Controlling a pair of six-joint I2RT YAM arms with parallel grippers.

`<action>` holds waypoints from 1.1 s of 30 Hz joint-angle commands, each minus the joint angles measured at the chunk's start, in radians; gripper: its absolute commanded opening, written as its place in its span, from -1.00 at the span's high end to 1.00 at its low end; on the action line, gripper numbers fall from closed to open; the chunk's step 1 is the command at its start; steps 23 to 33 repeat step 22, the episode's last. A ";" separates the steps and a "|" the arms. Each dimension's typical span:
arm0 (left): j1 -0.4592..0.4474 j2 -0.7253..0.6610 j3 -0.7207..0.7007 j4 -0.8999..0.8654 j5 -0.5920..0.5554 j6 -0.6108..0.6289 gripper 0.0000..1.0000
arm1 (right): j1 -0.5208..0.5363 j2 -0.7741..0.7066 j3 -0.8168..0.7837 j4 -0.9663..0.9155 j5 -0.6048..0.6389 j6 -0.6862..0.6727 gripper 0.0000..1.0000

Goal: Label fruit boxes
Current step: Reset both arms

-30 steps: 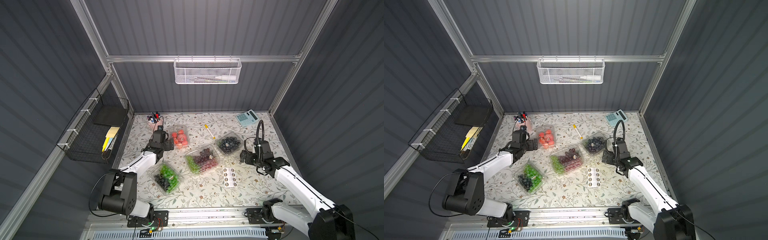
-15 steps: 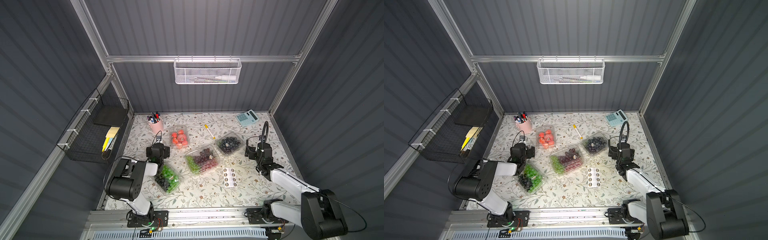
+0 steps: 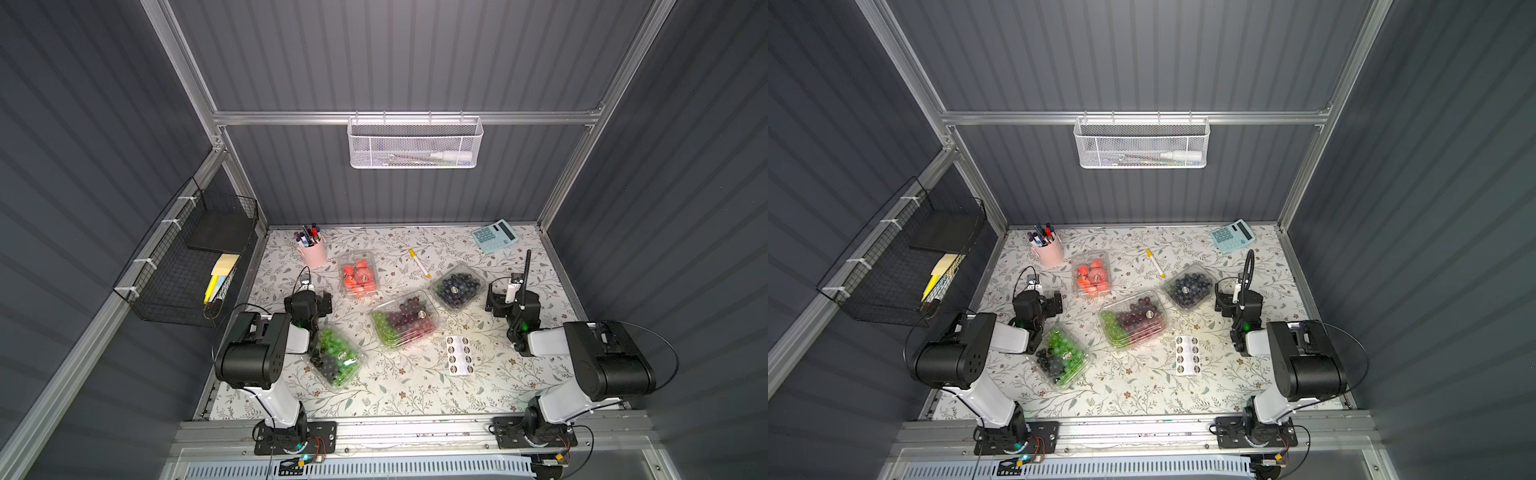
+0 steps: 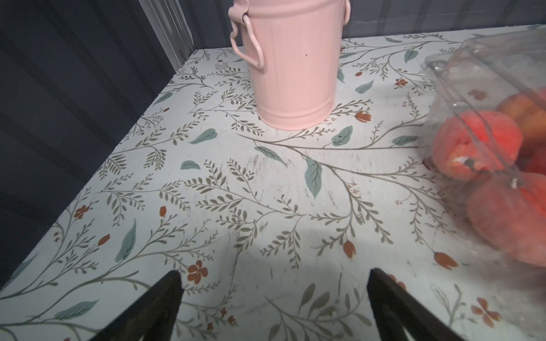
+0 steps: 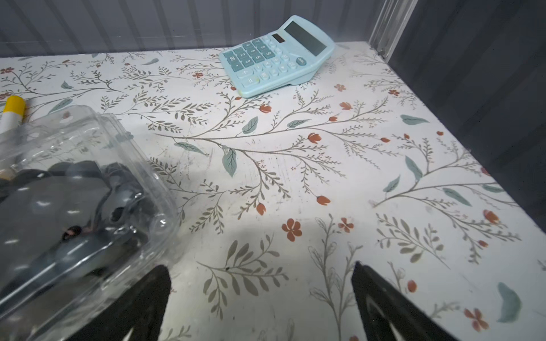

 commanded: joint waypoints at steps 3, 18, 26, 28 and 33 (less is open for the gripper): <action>0.002 -0.003 0.016 0.016 0.013 -0.013 -0.99 | -0.013 -0.050 0.040 -0.026 -0.007 0.029 -0.98; 0.002 -0.001 0.017 0.017 0.013 -0.013 -0.99 | -0.036 -0.043 0.064 -0.063 -0.065 0.021 -0.98; 0.002 -0.002 0.016 0.016 0.013 -0.013 -0.99 | -0.037 -0.069 0.072 -0.122 -0.078 0.016 -0.98; 0.002 -0.002 0.016 0.016 0.013 -0.013 -0.99 | -0.037 -0.069 0.072 -0.122 -0.078 0.016 -0.98; 0.002 -0.002 0.016 0.016 0.013 -0.013 -0.99 | -0.037 -0.069 0.072 -0.122 -0.078 0.016 -0.98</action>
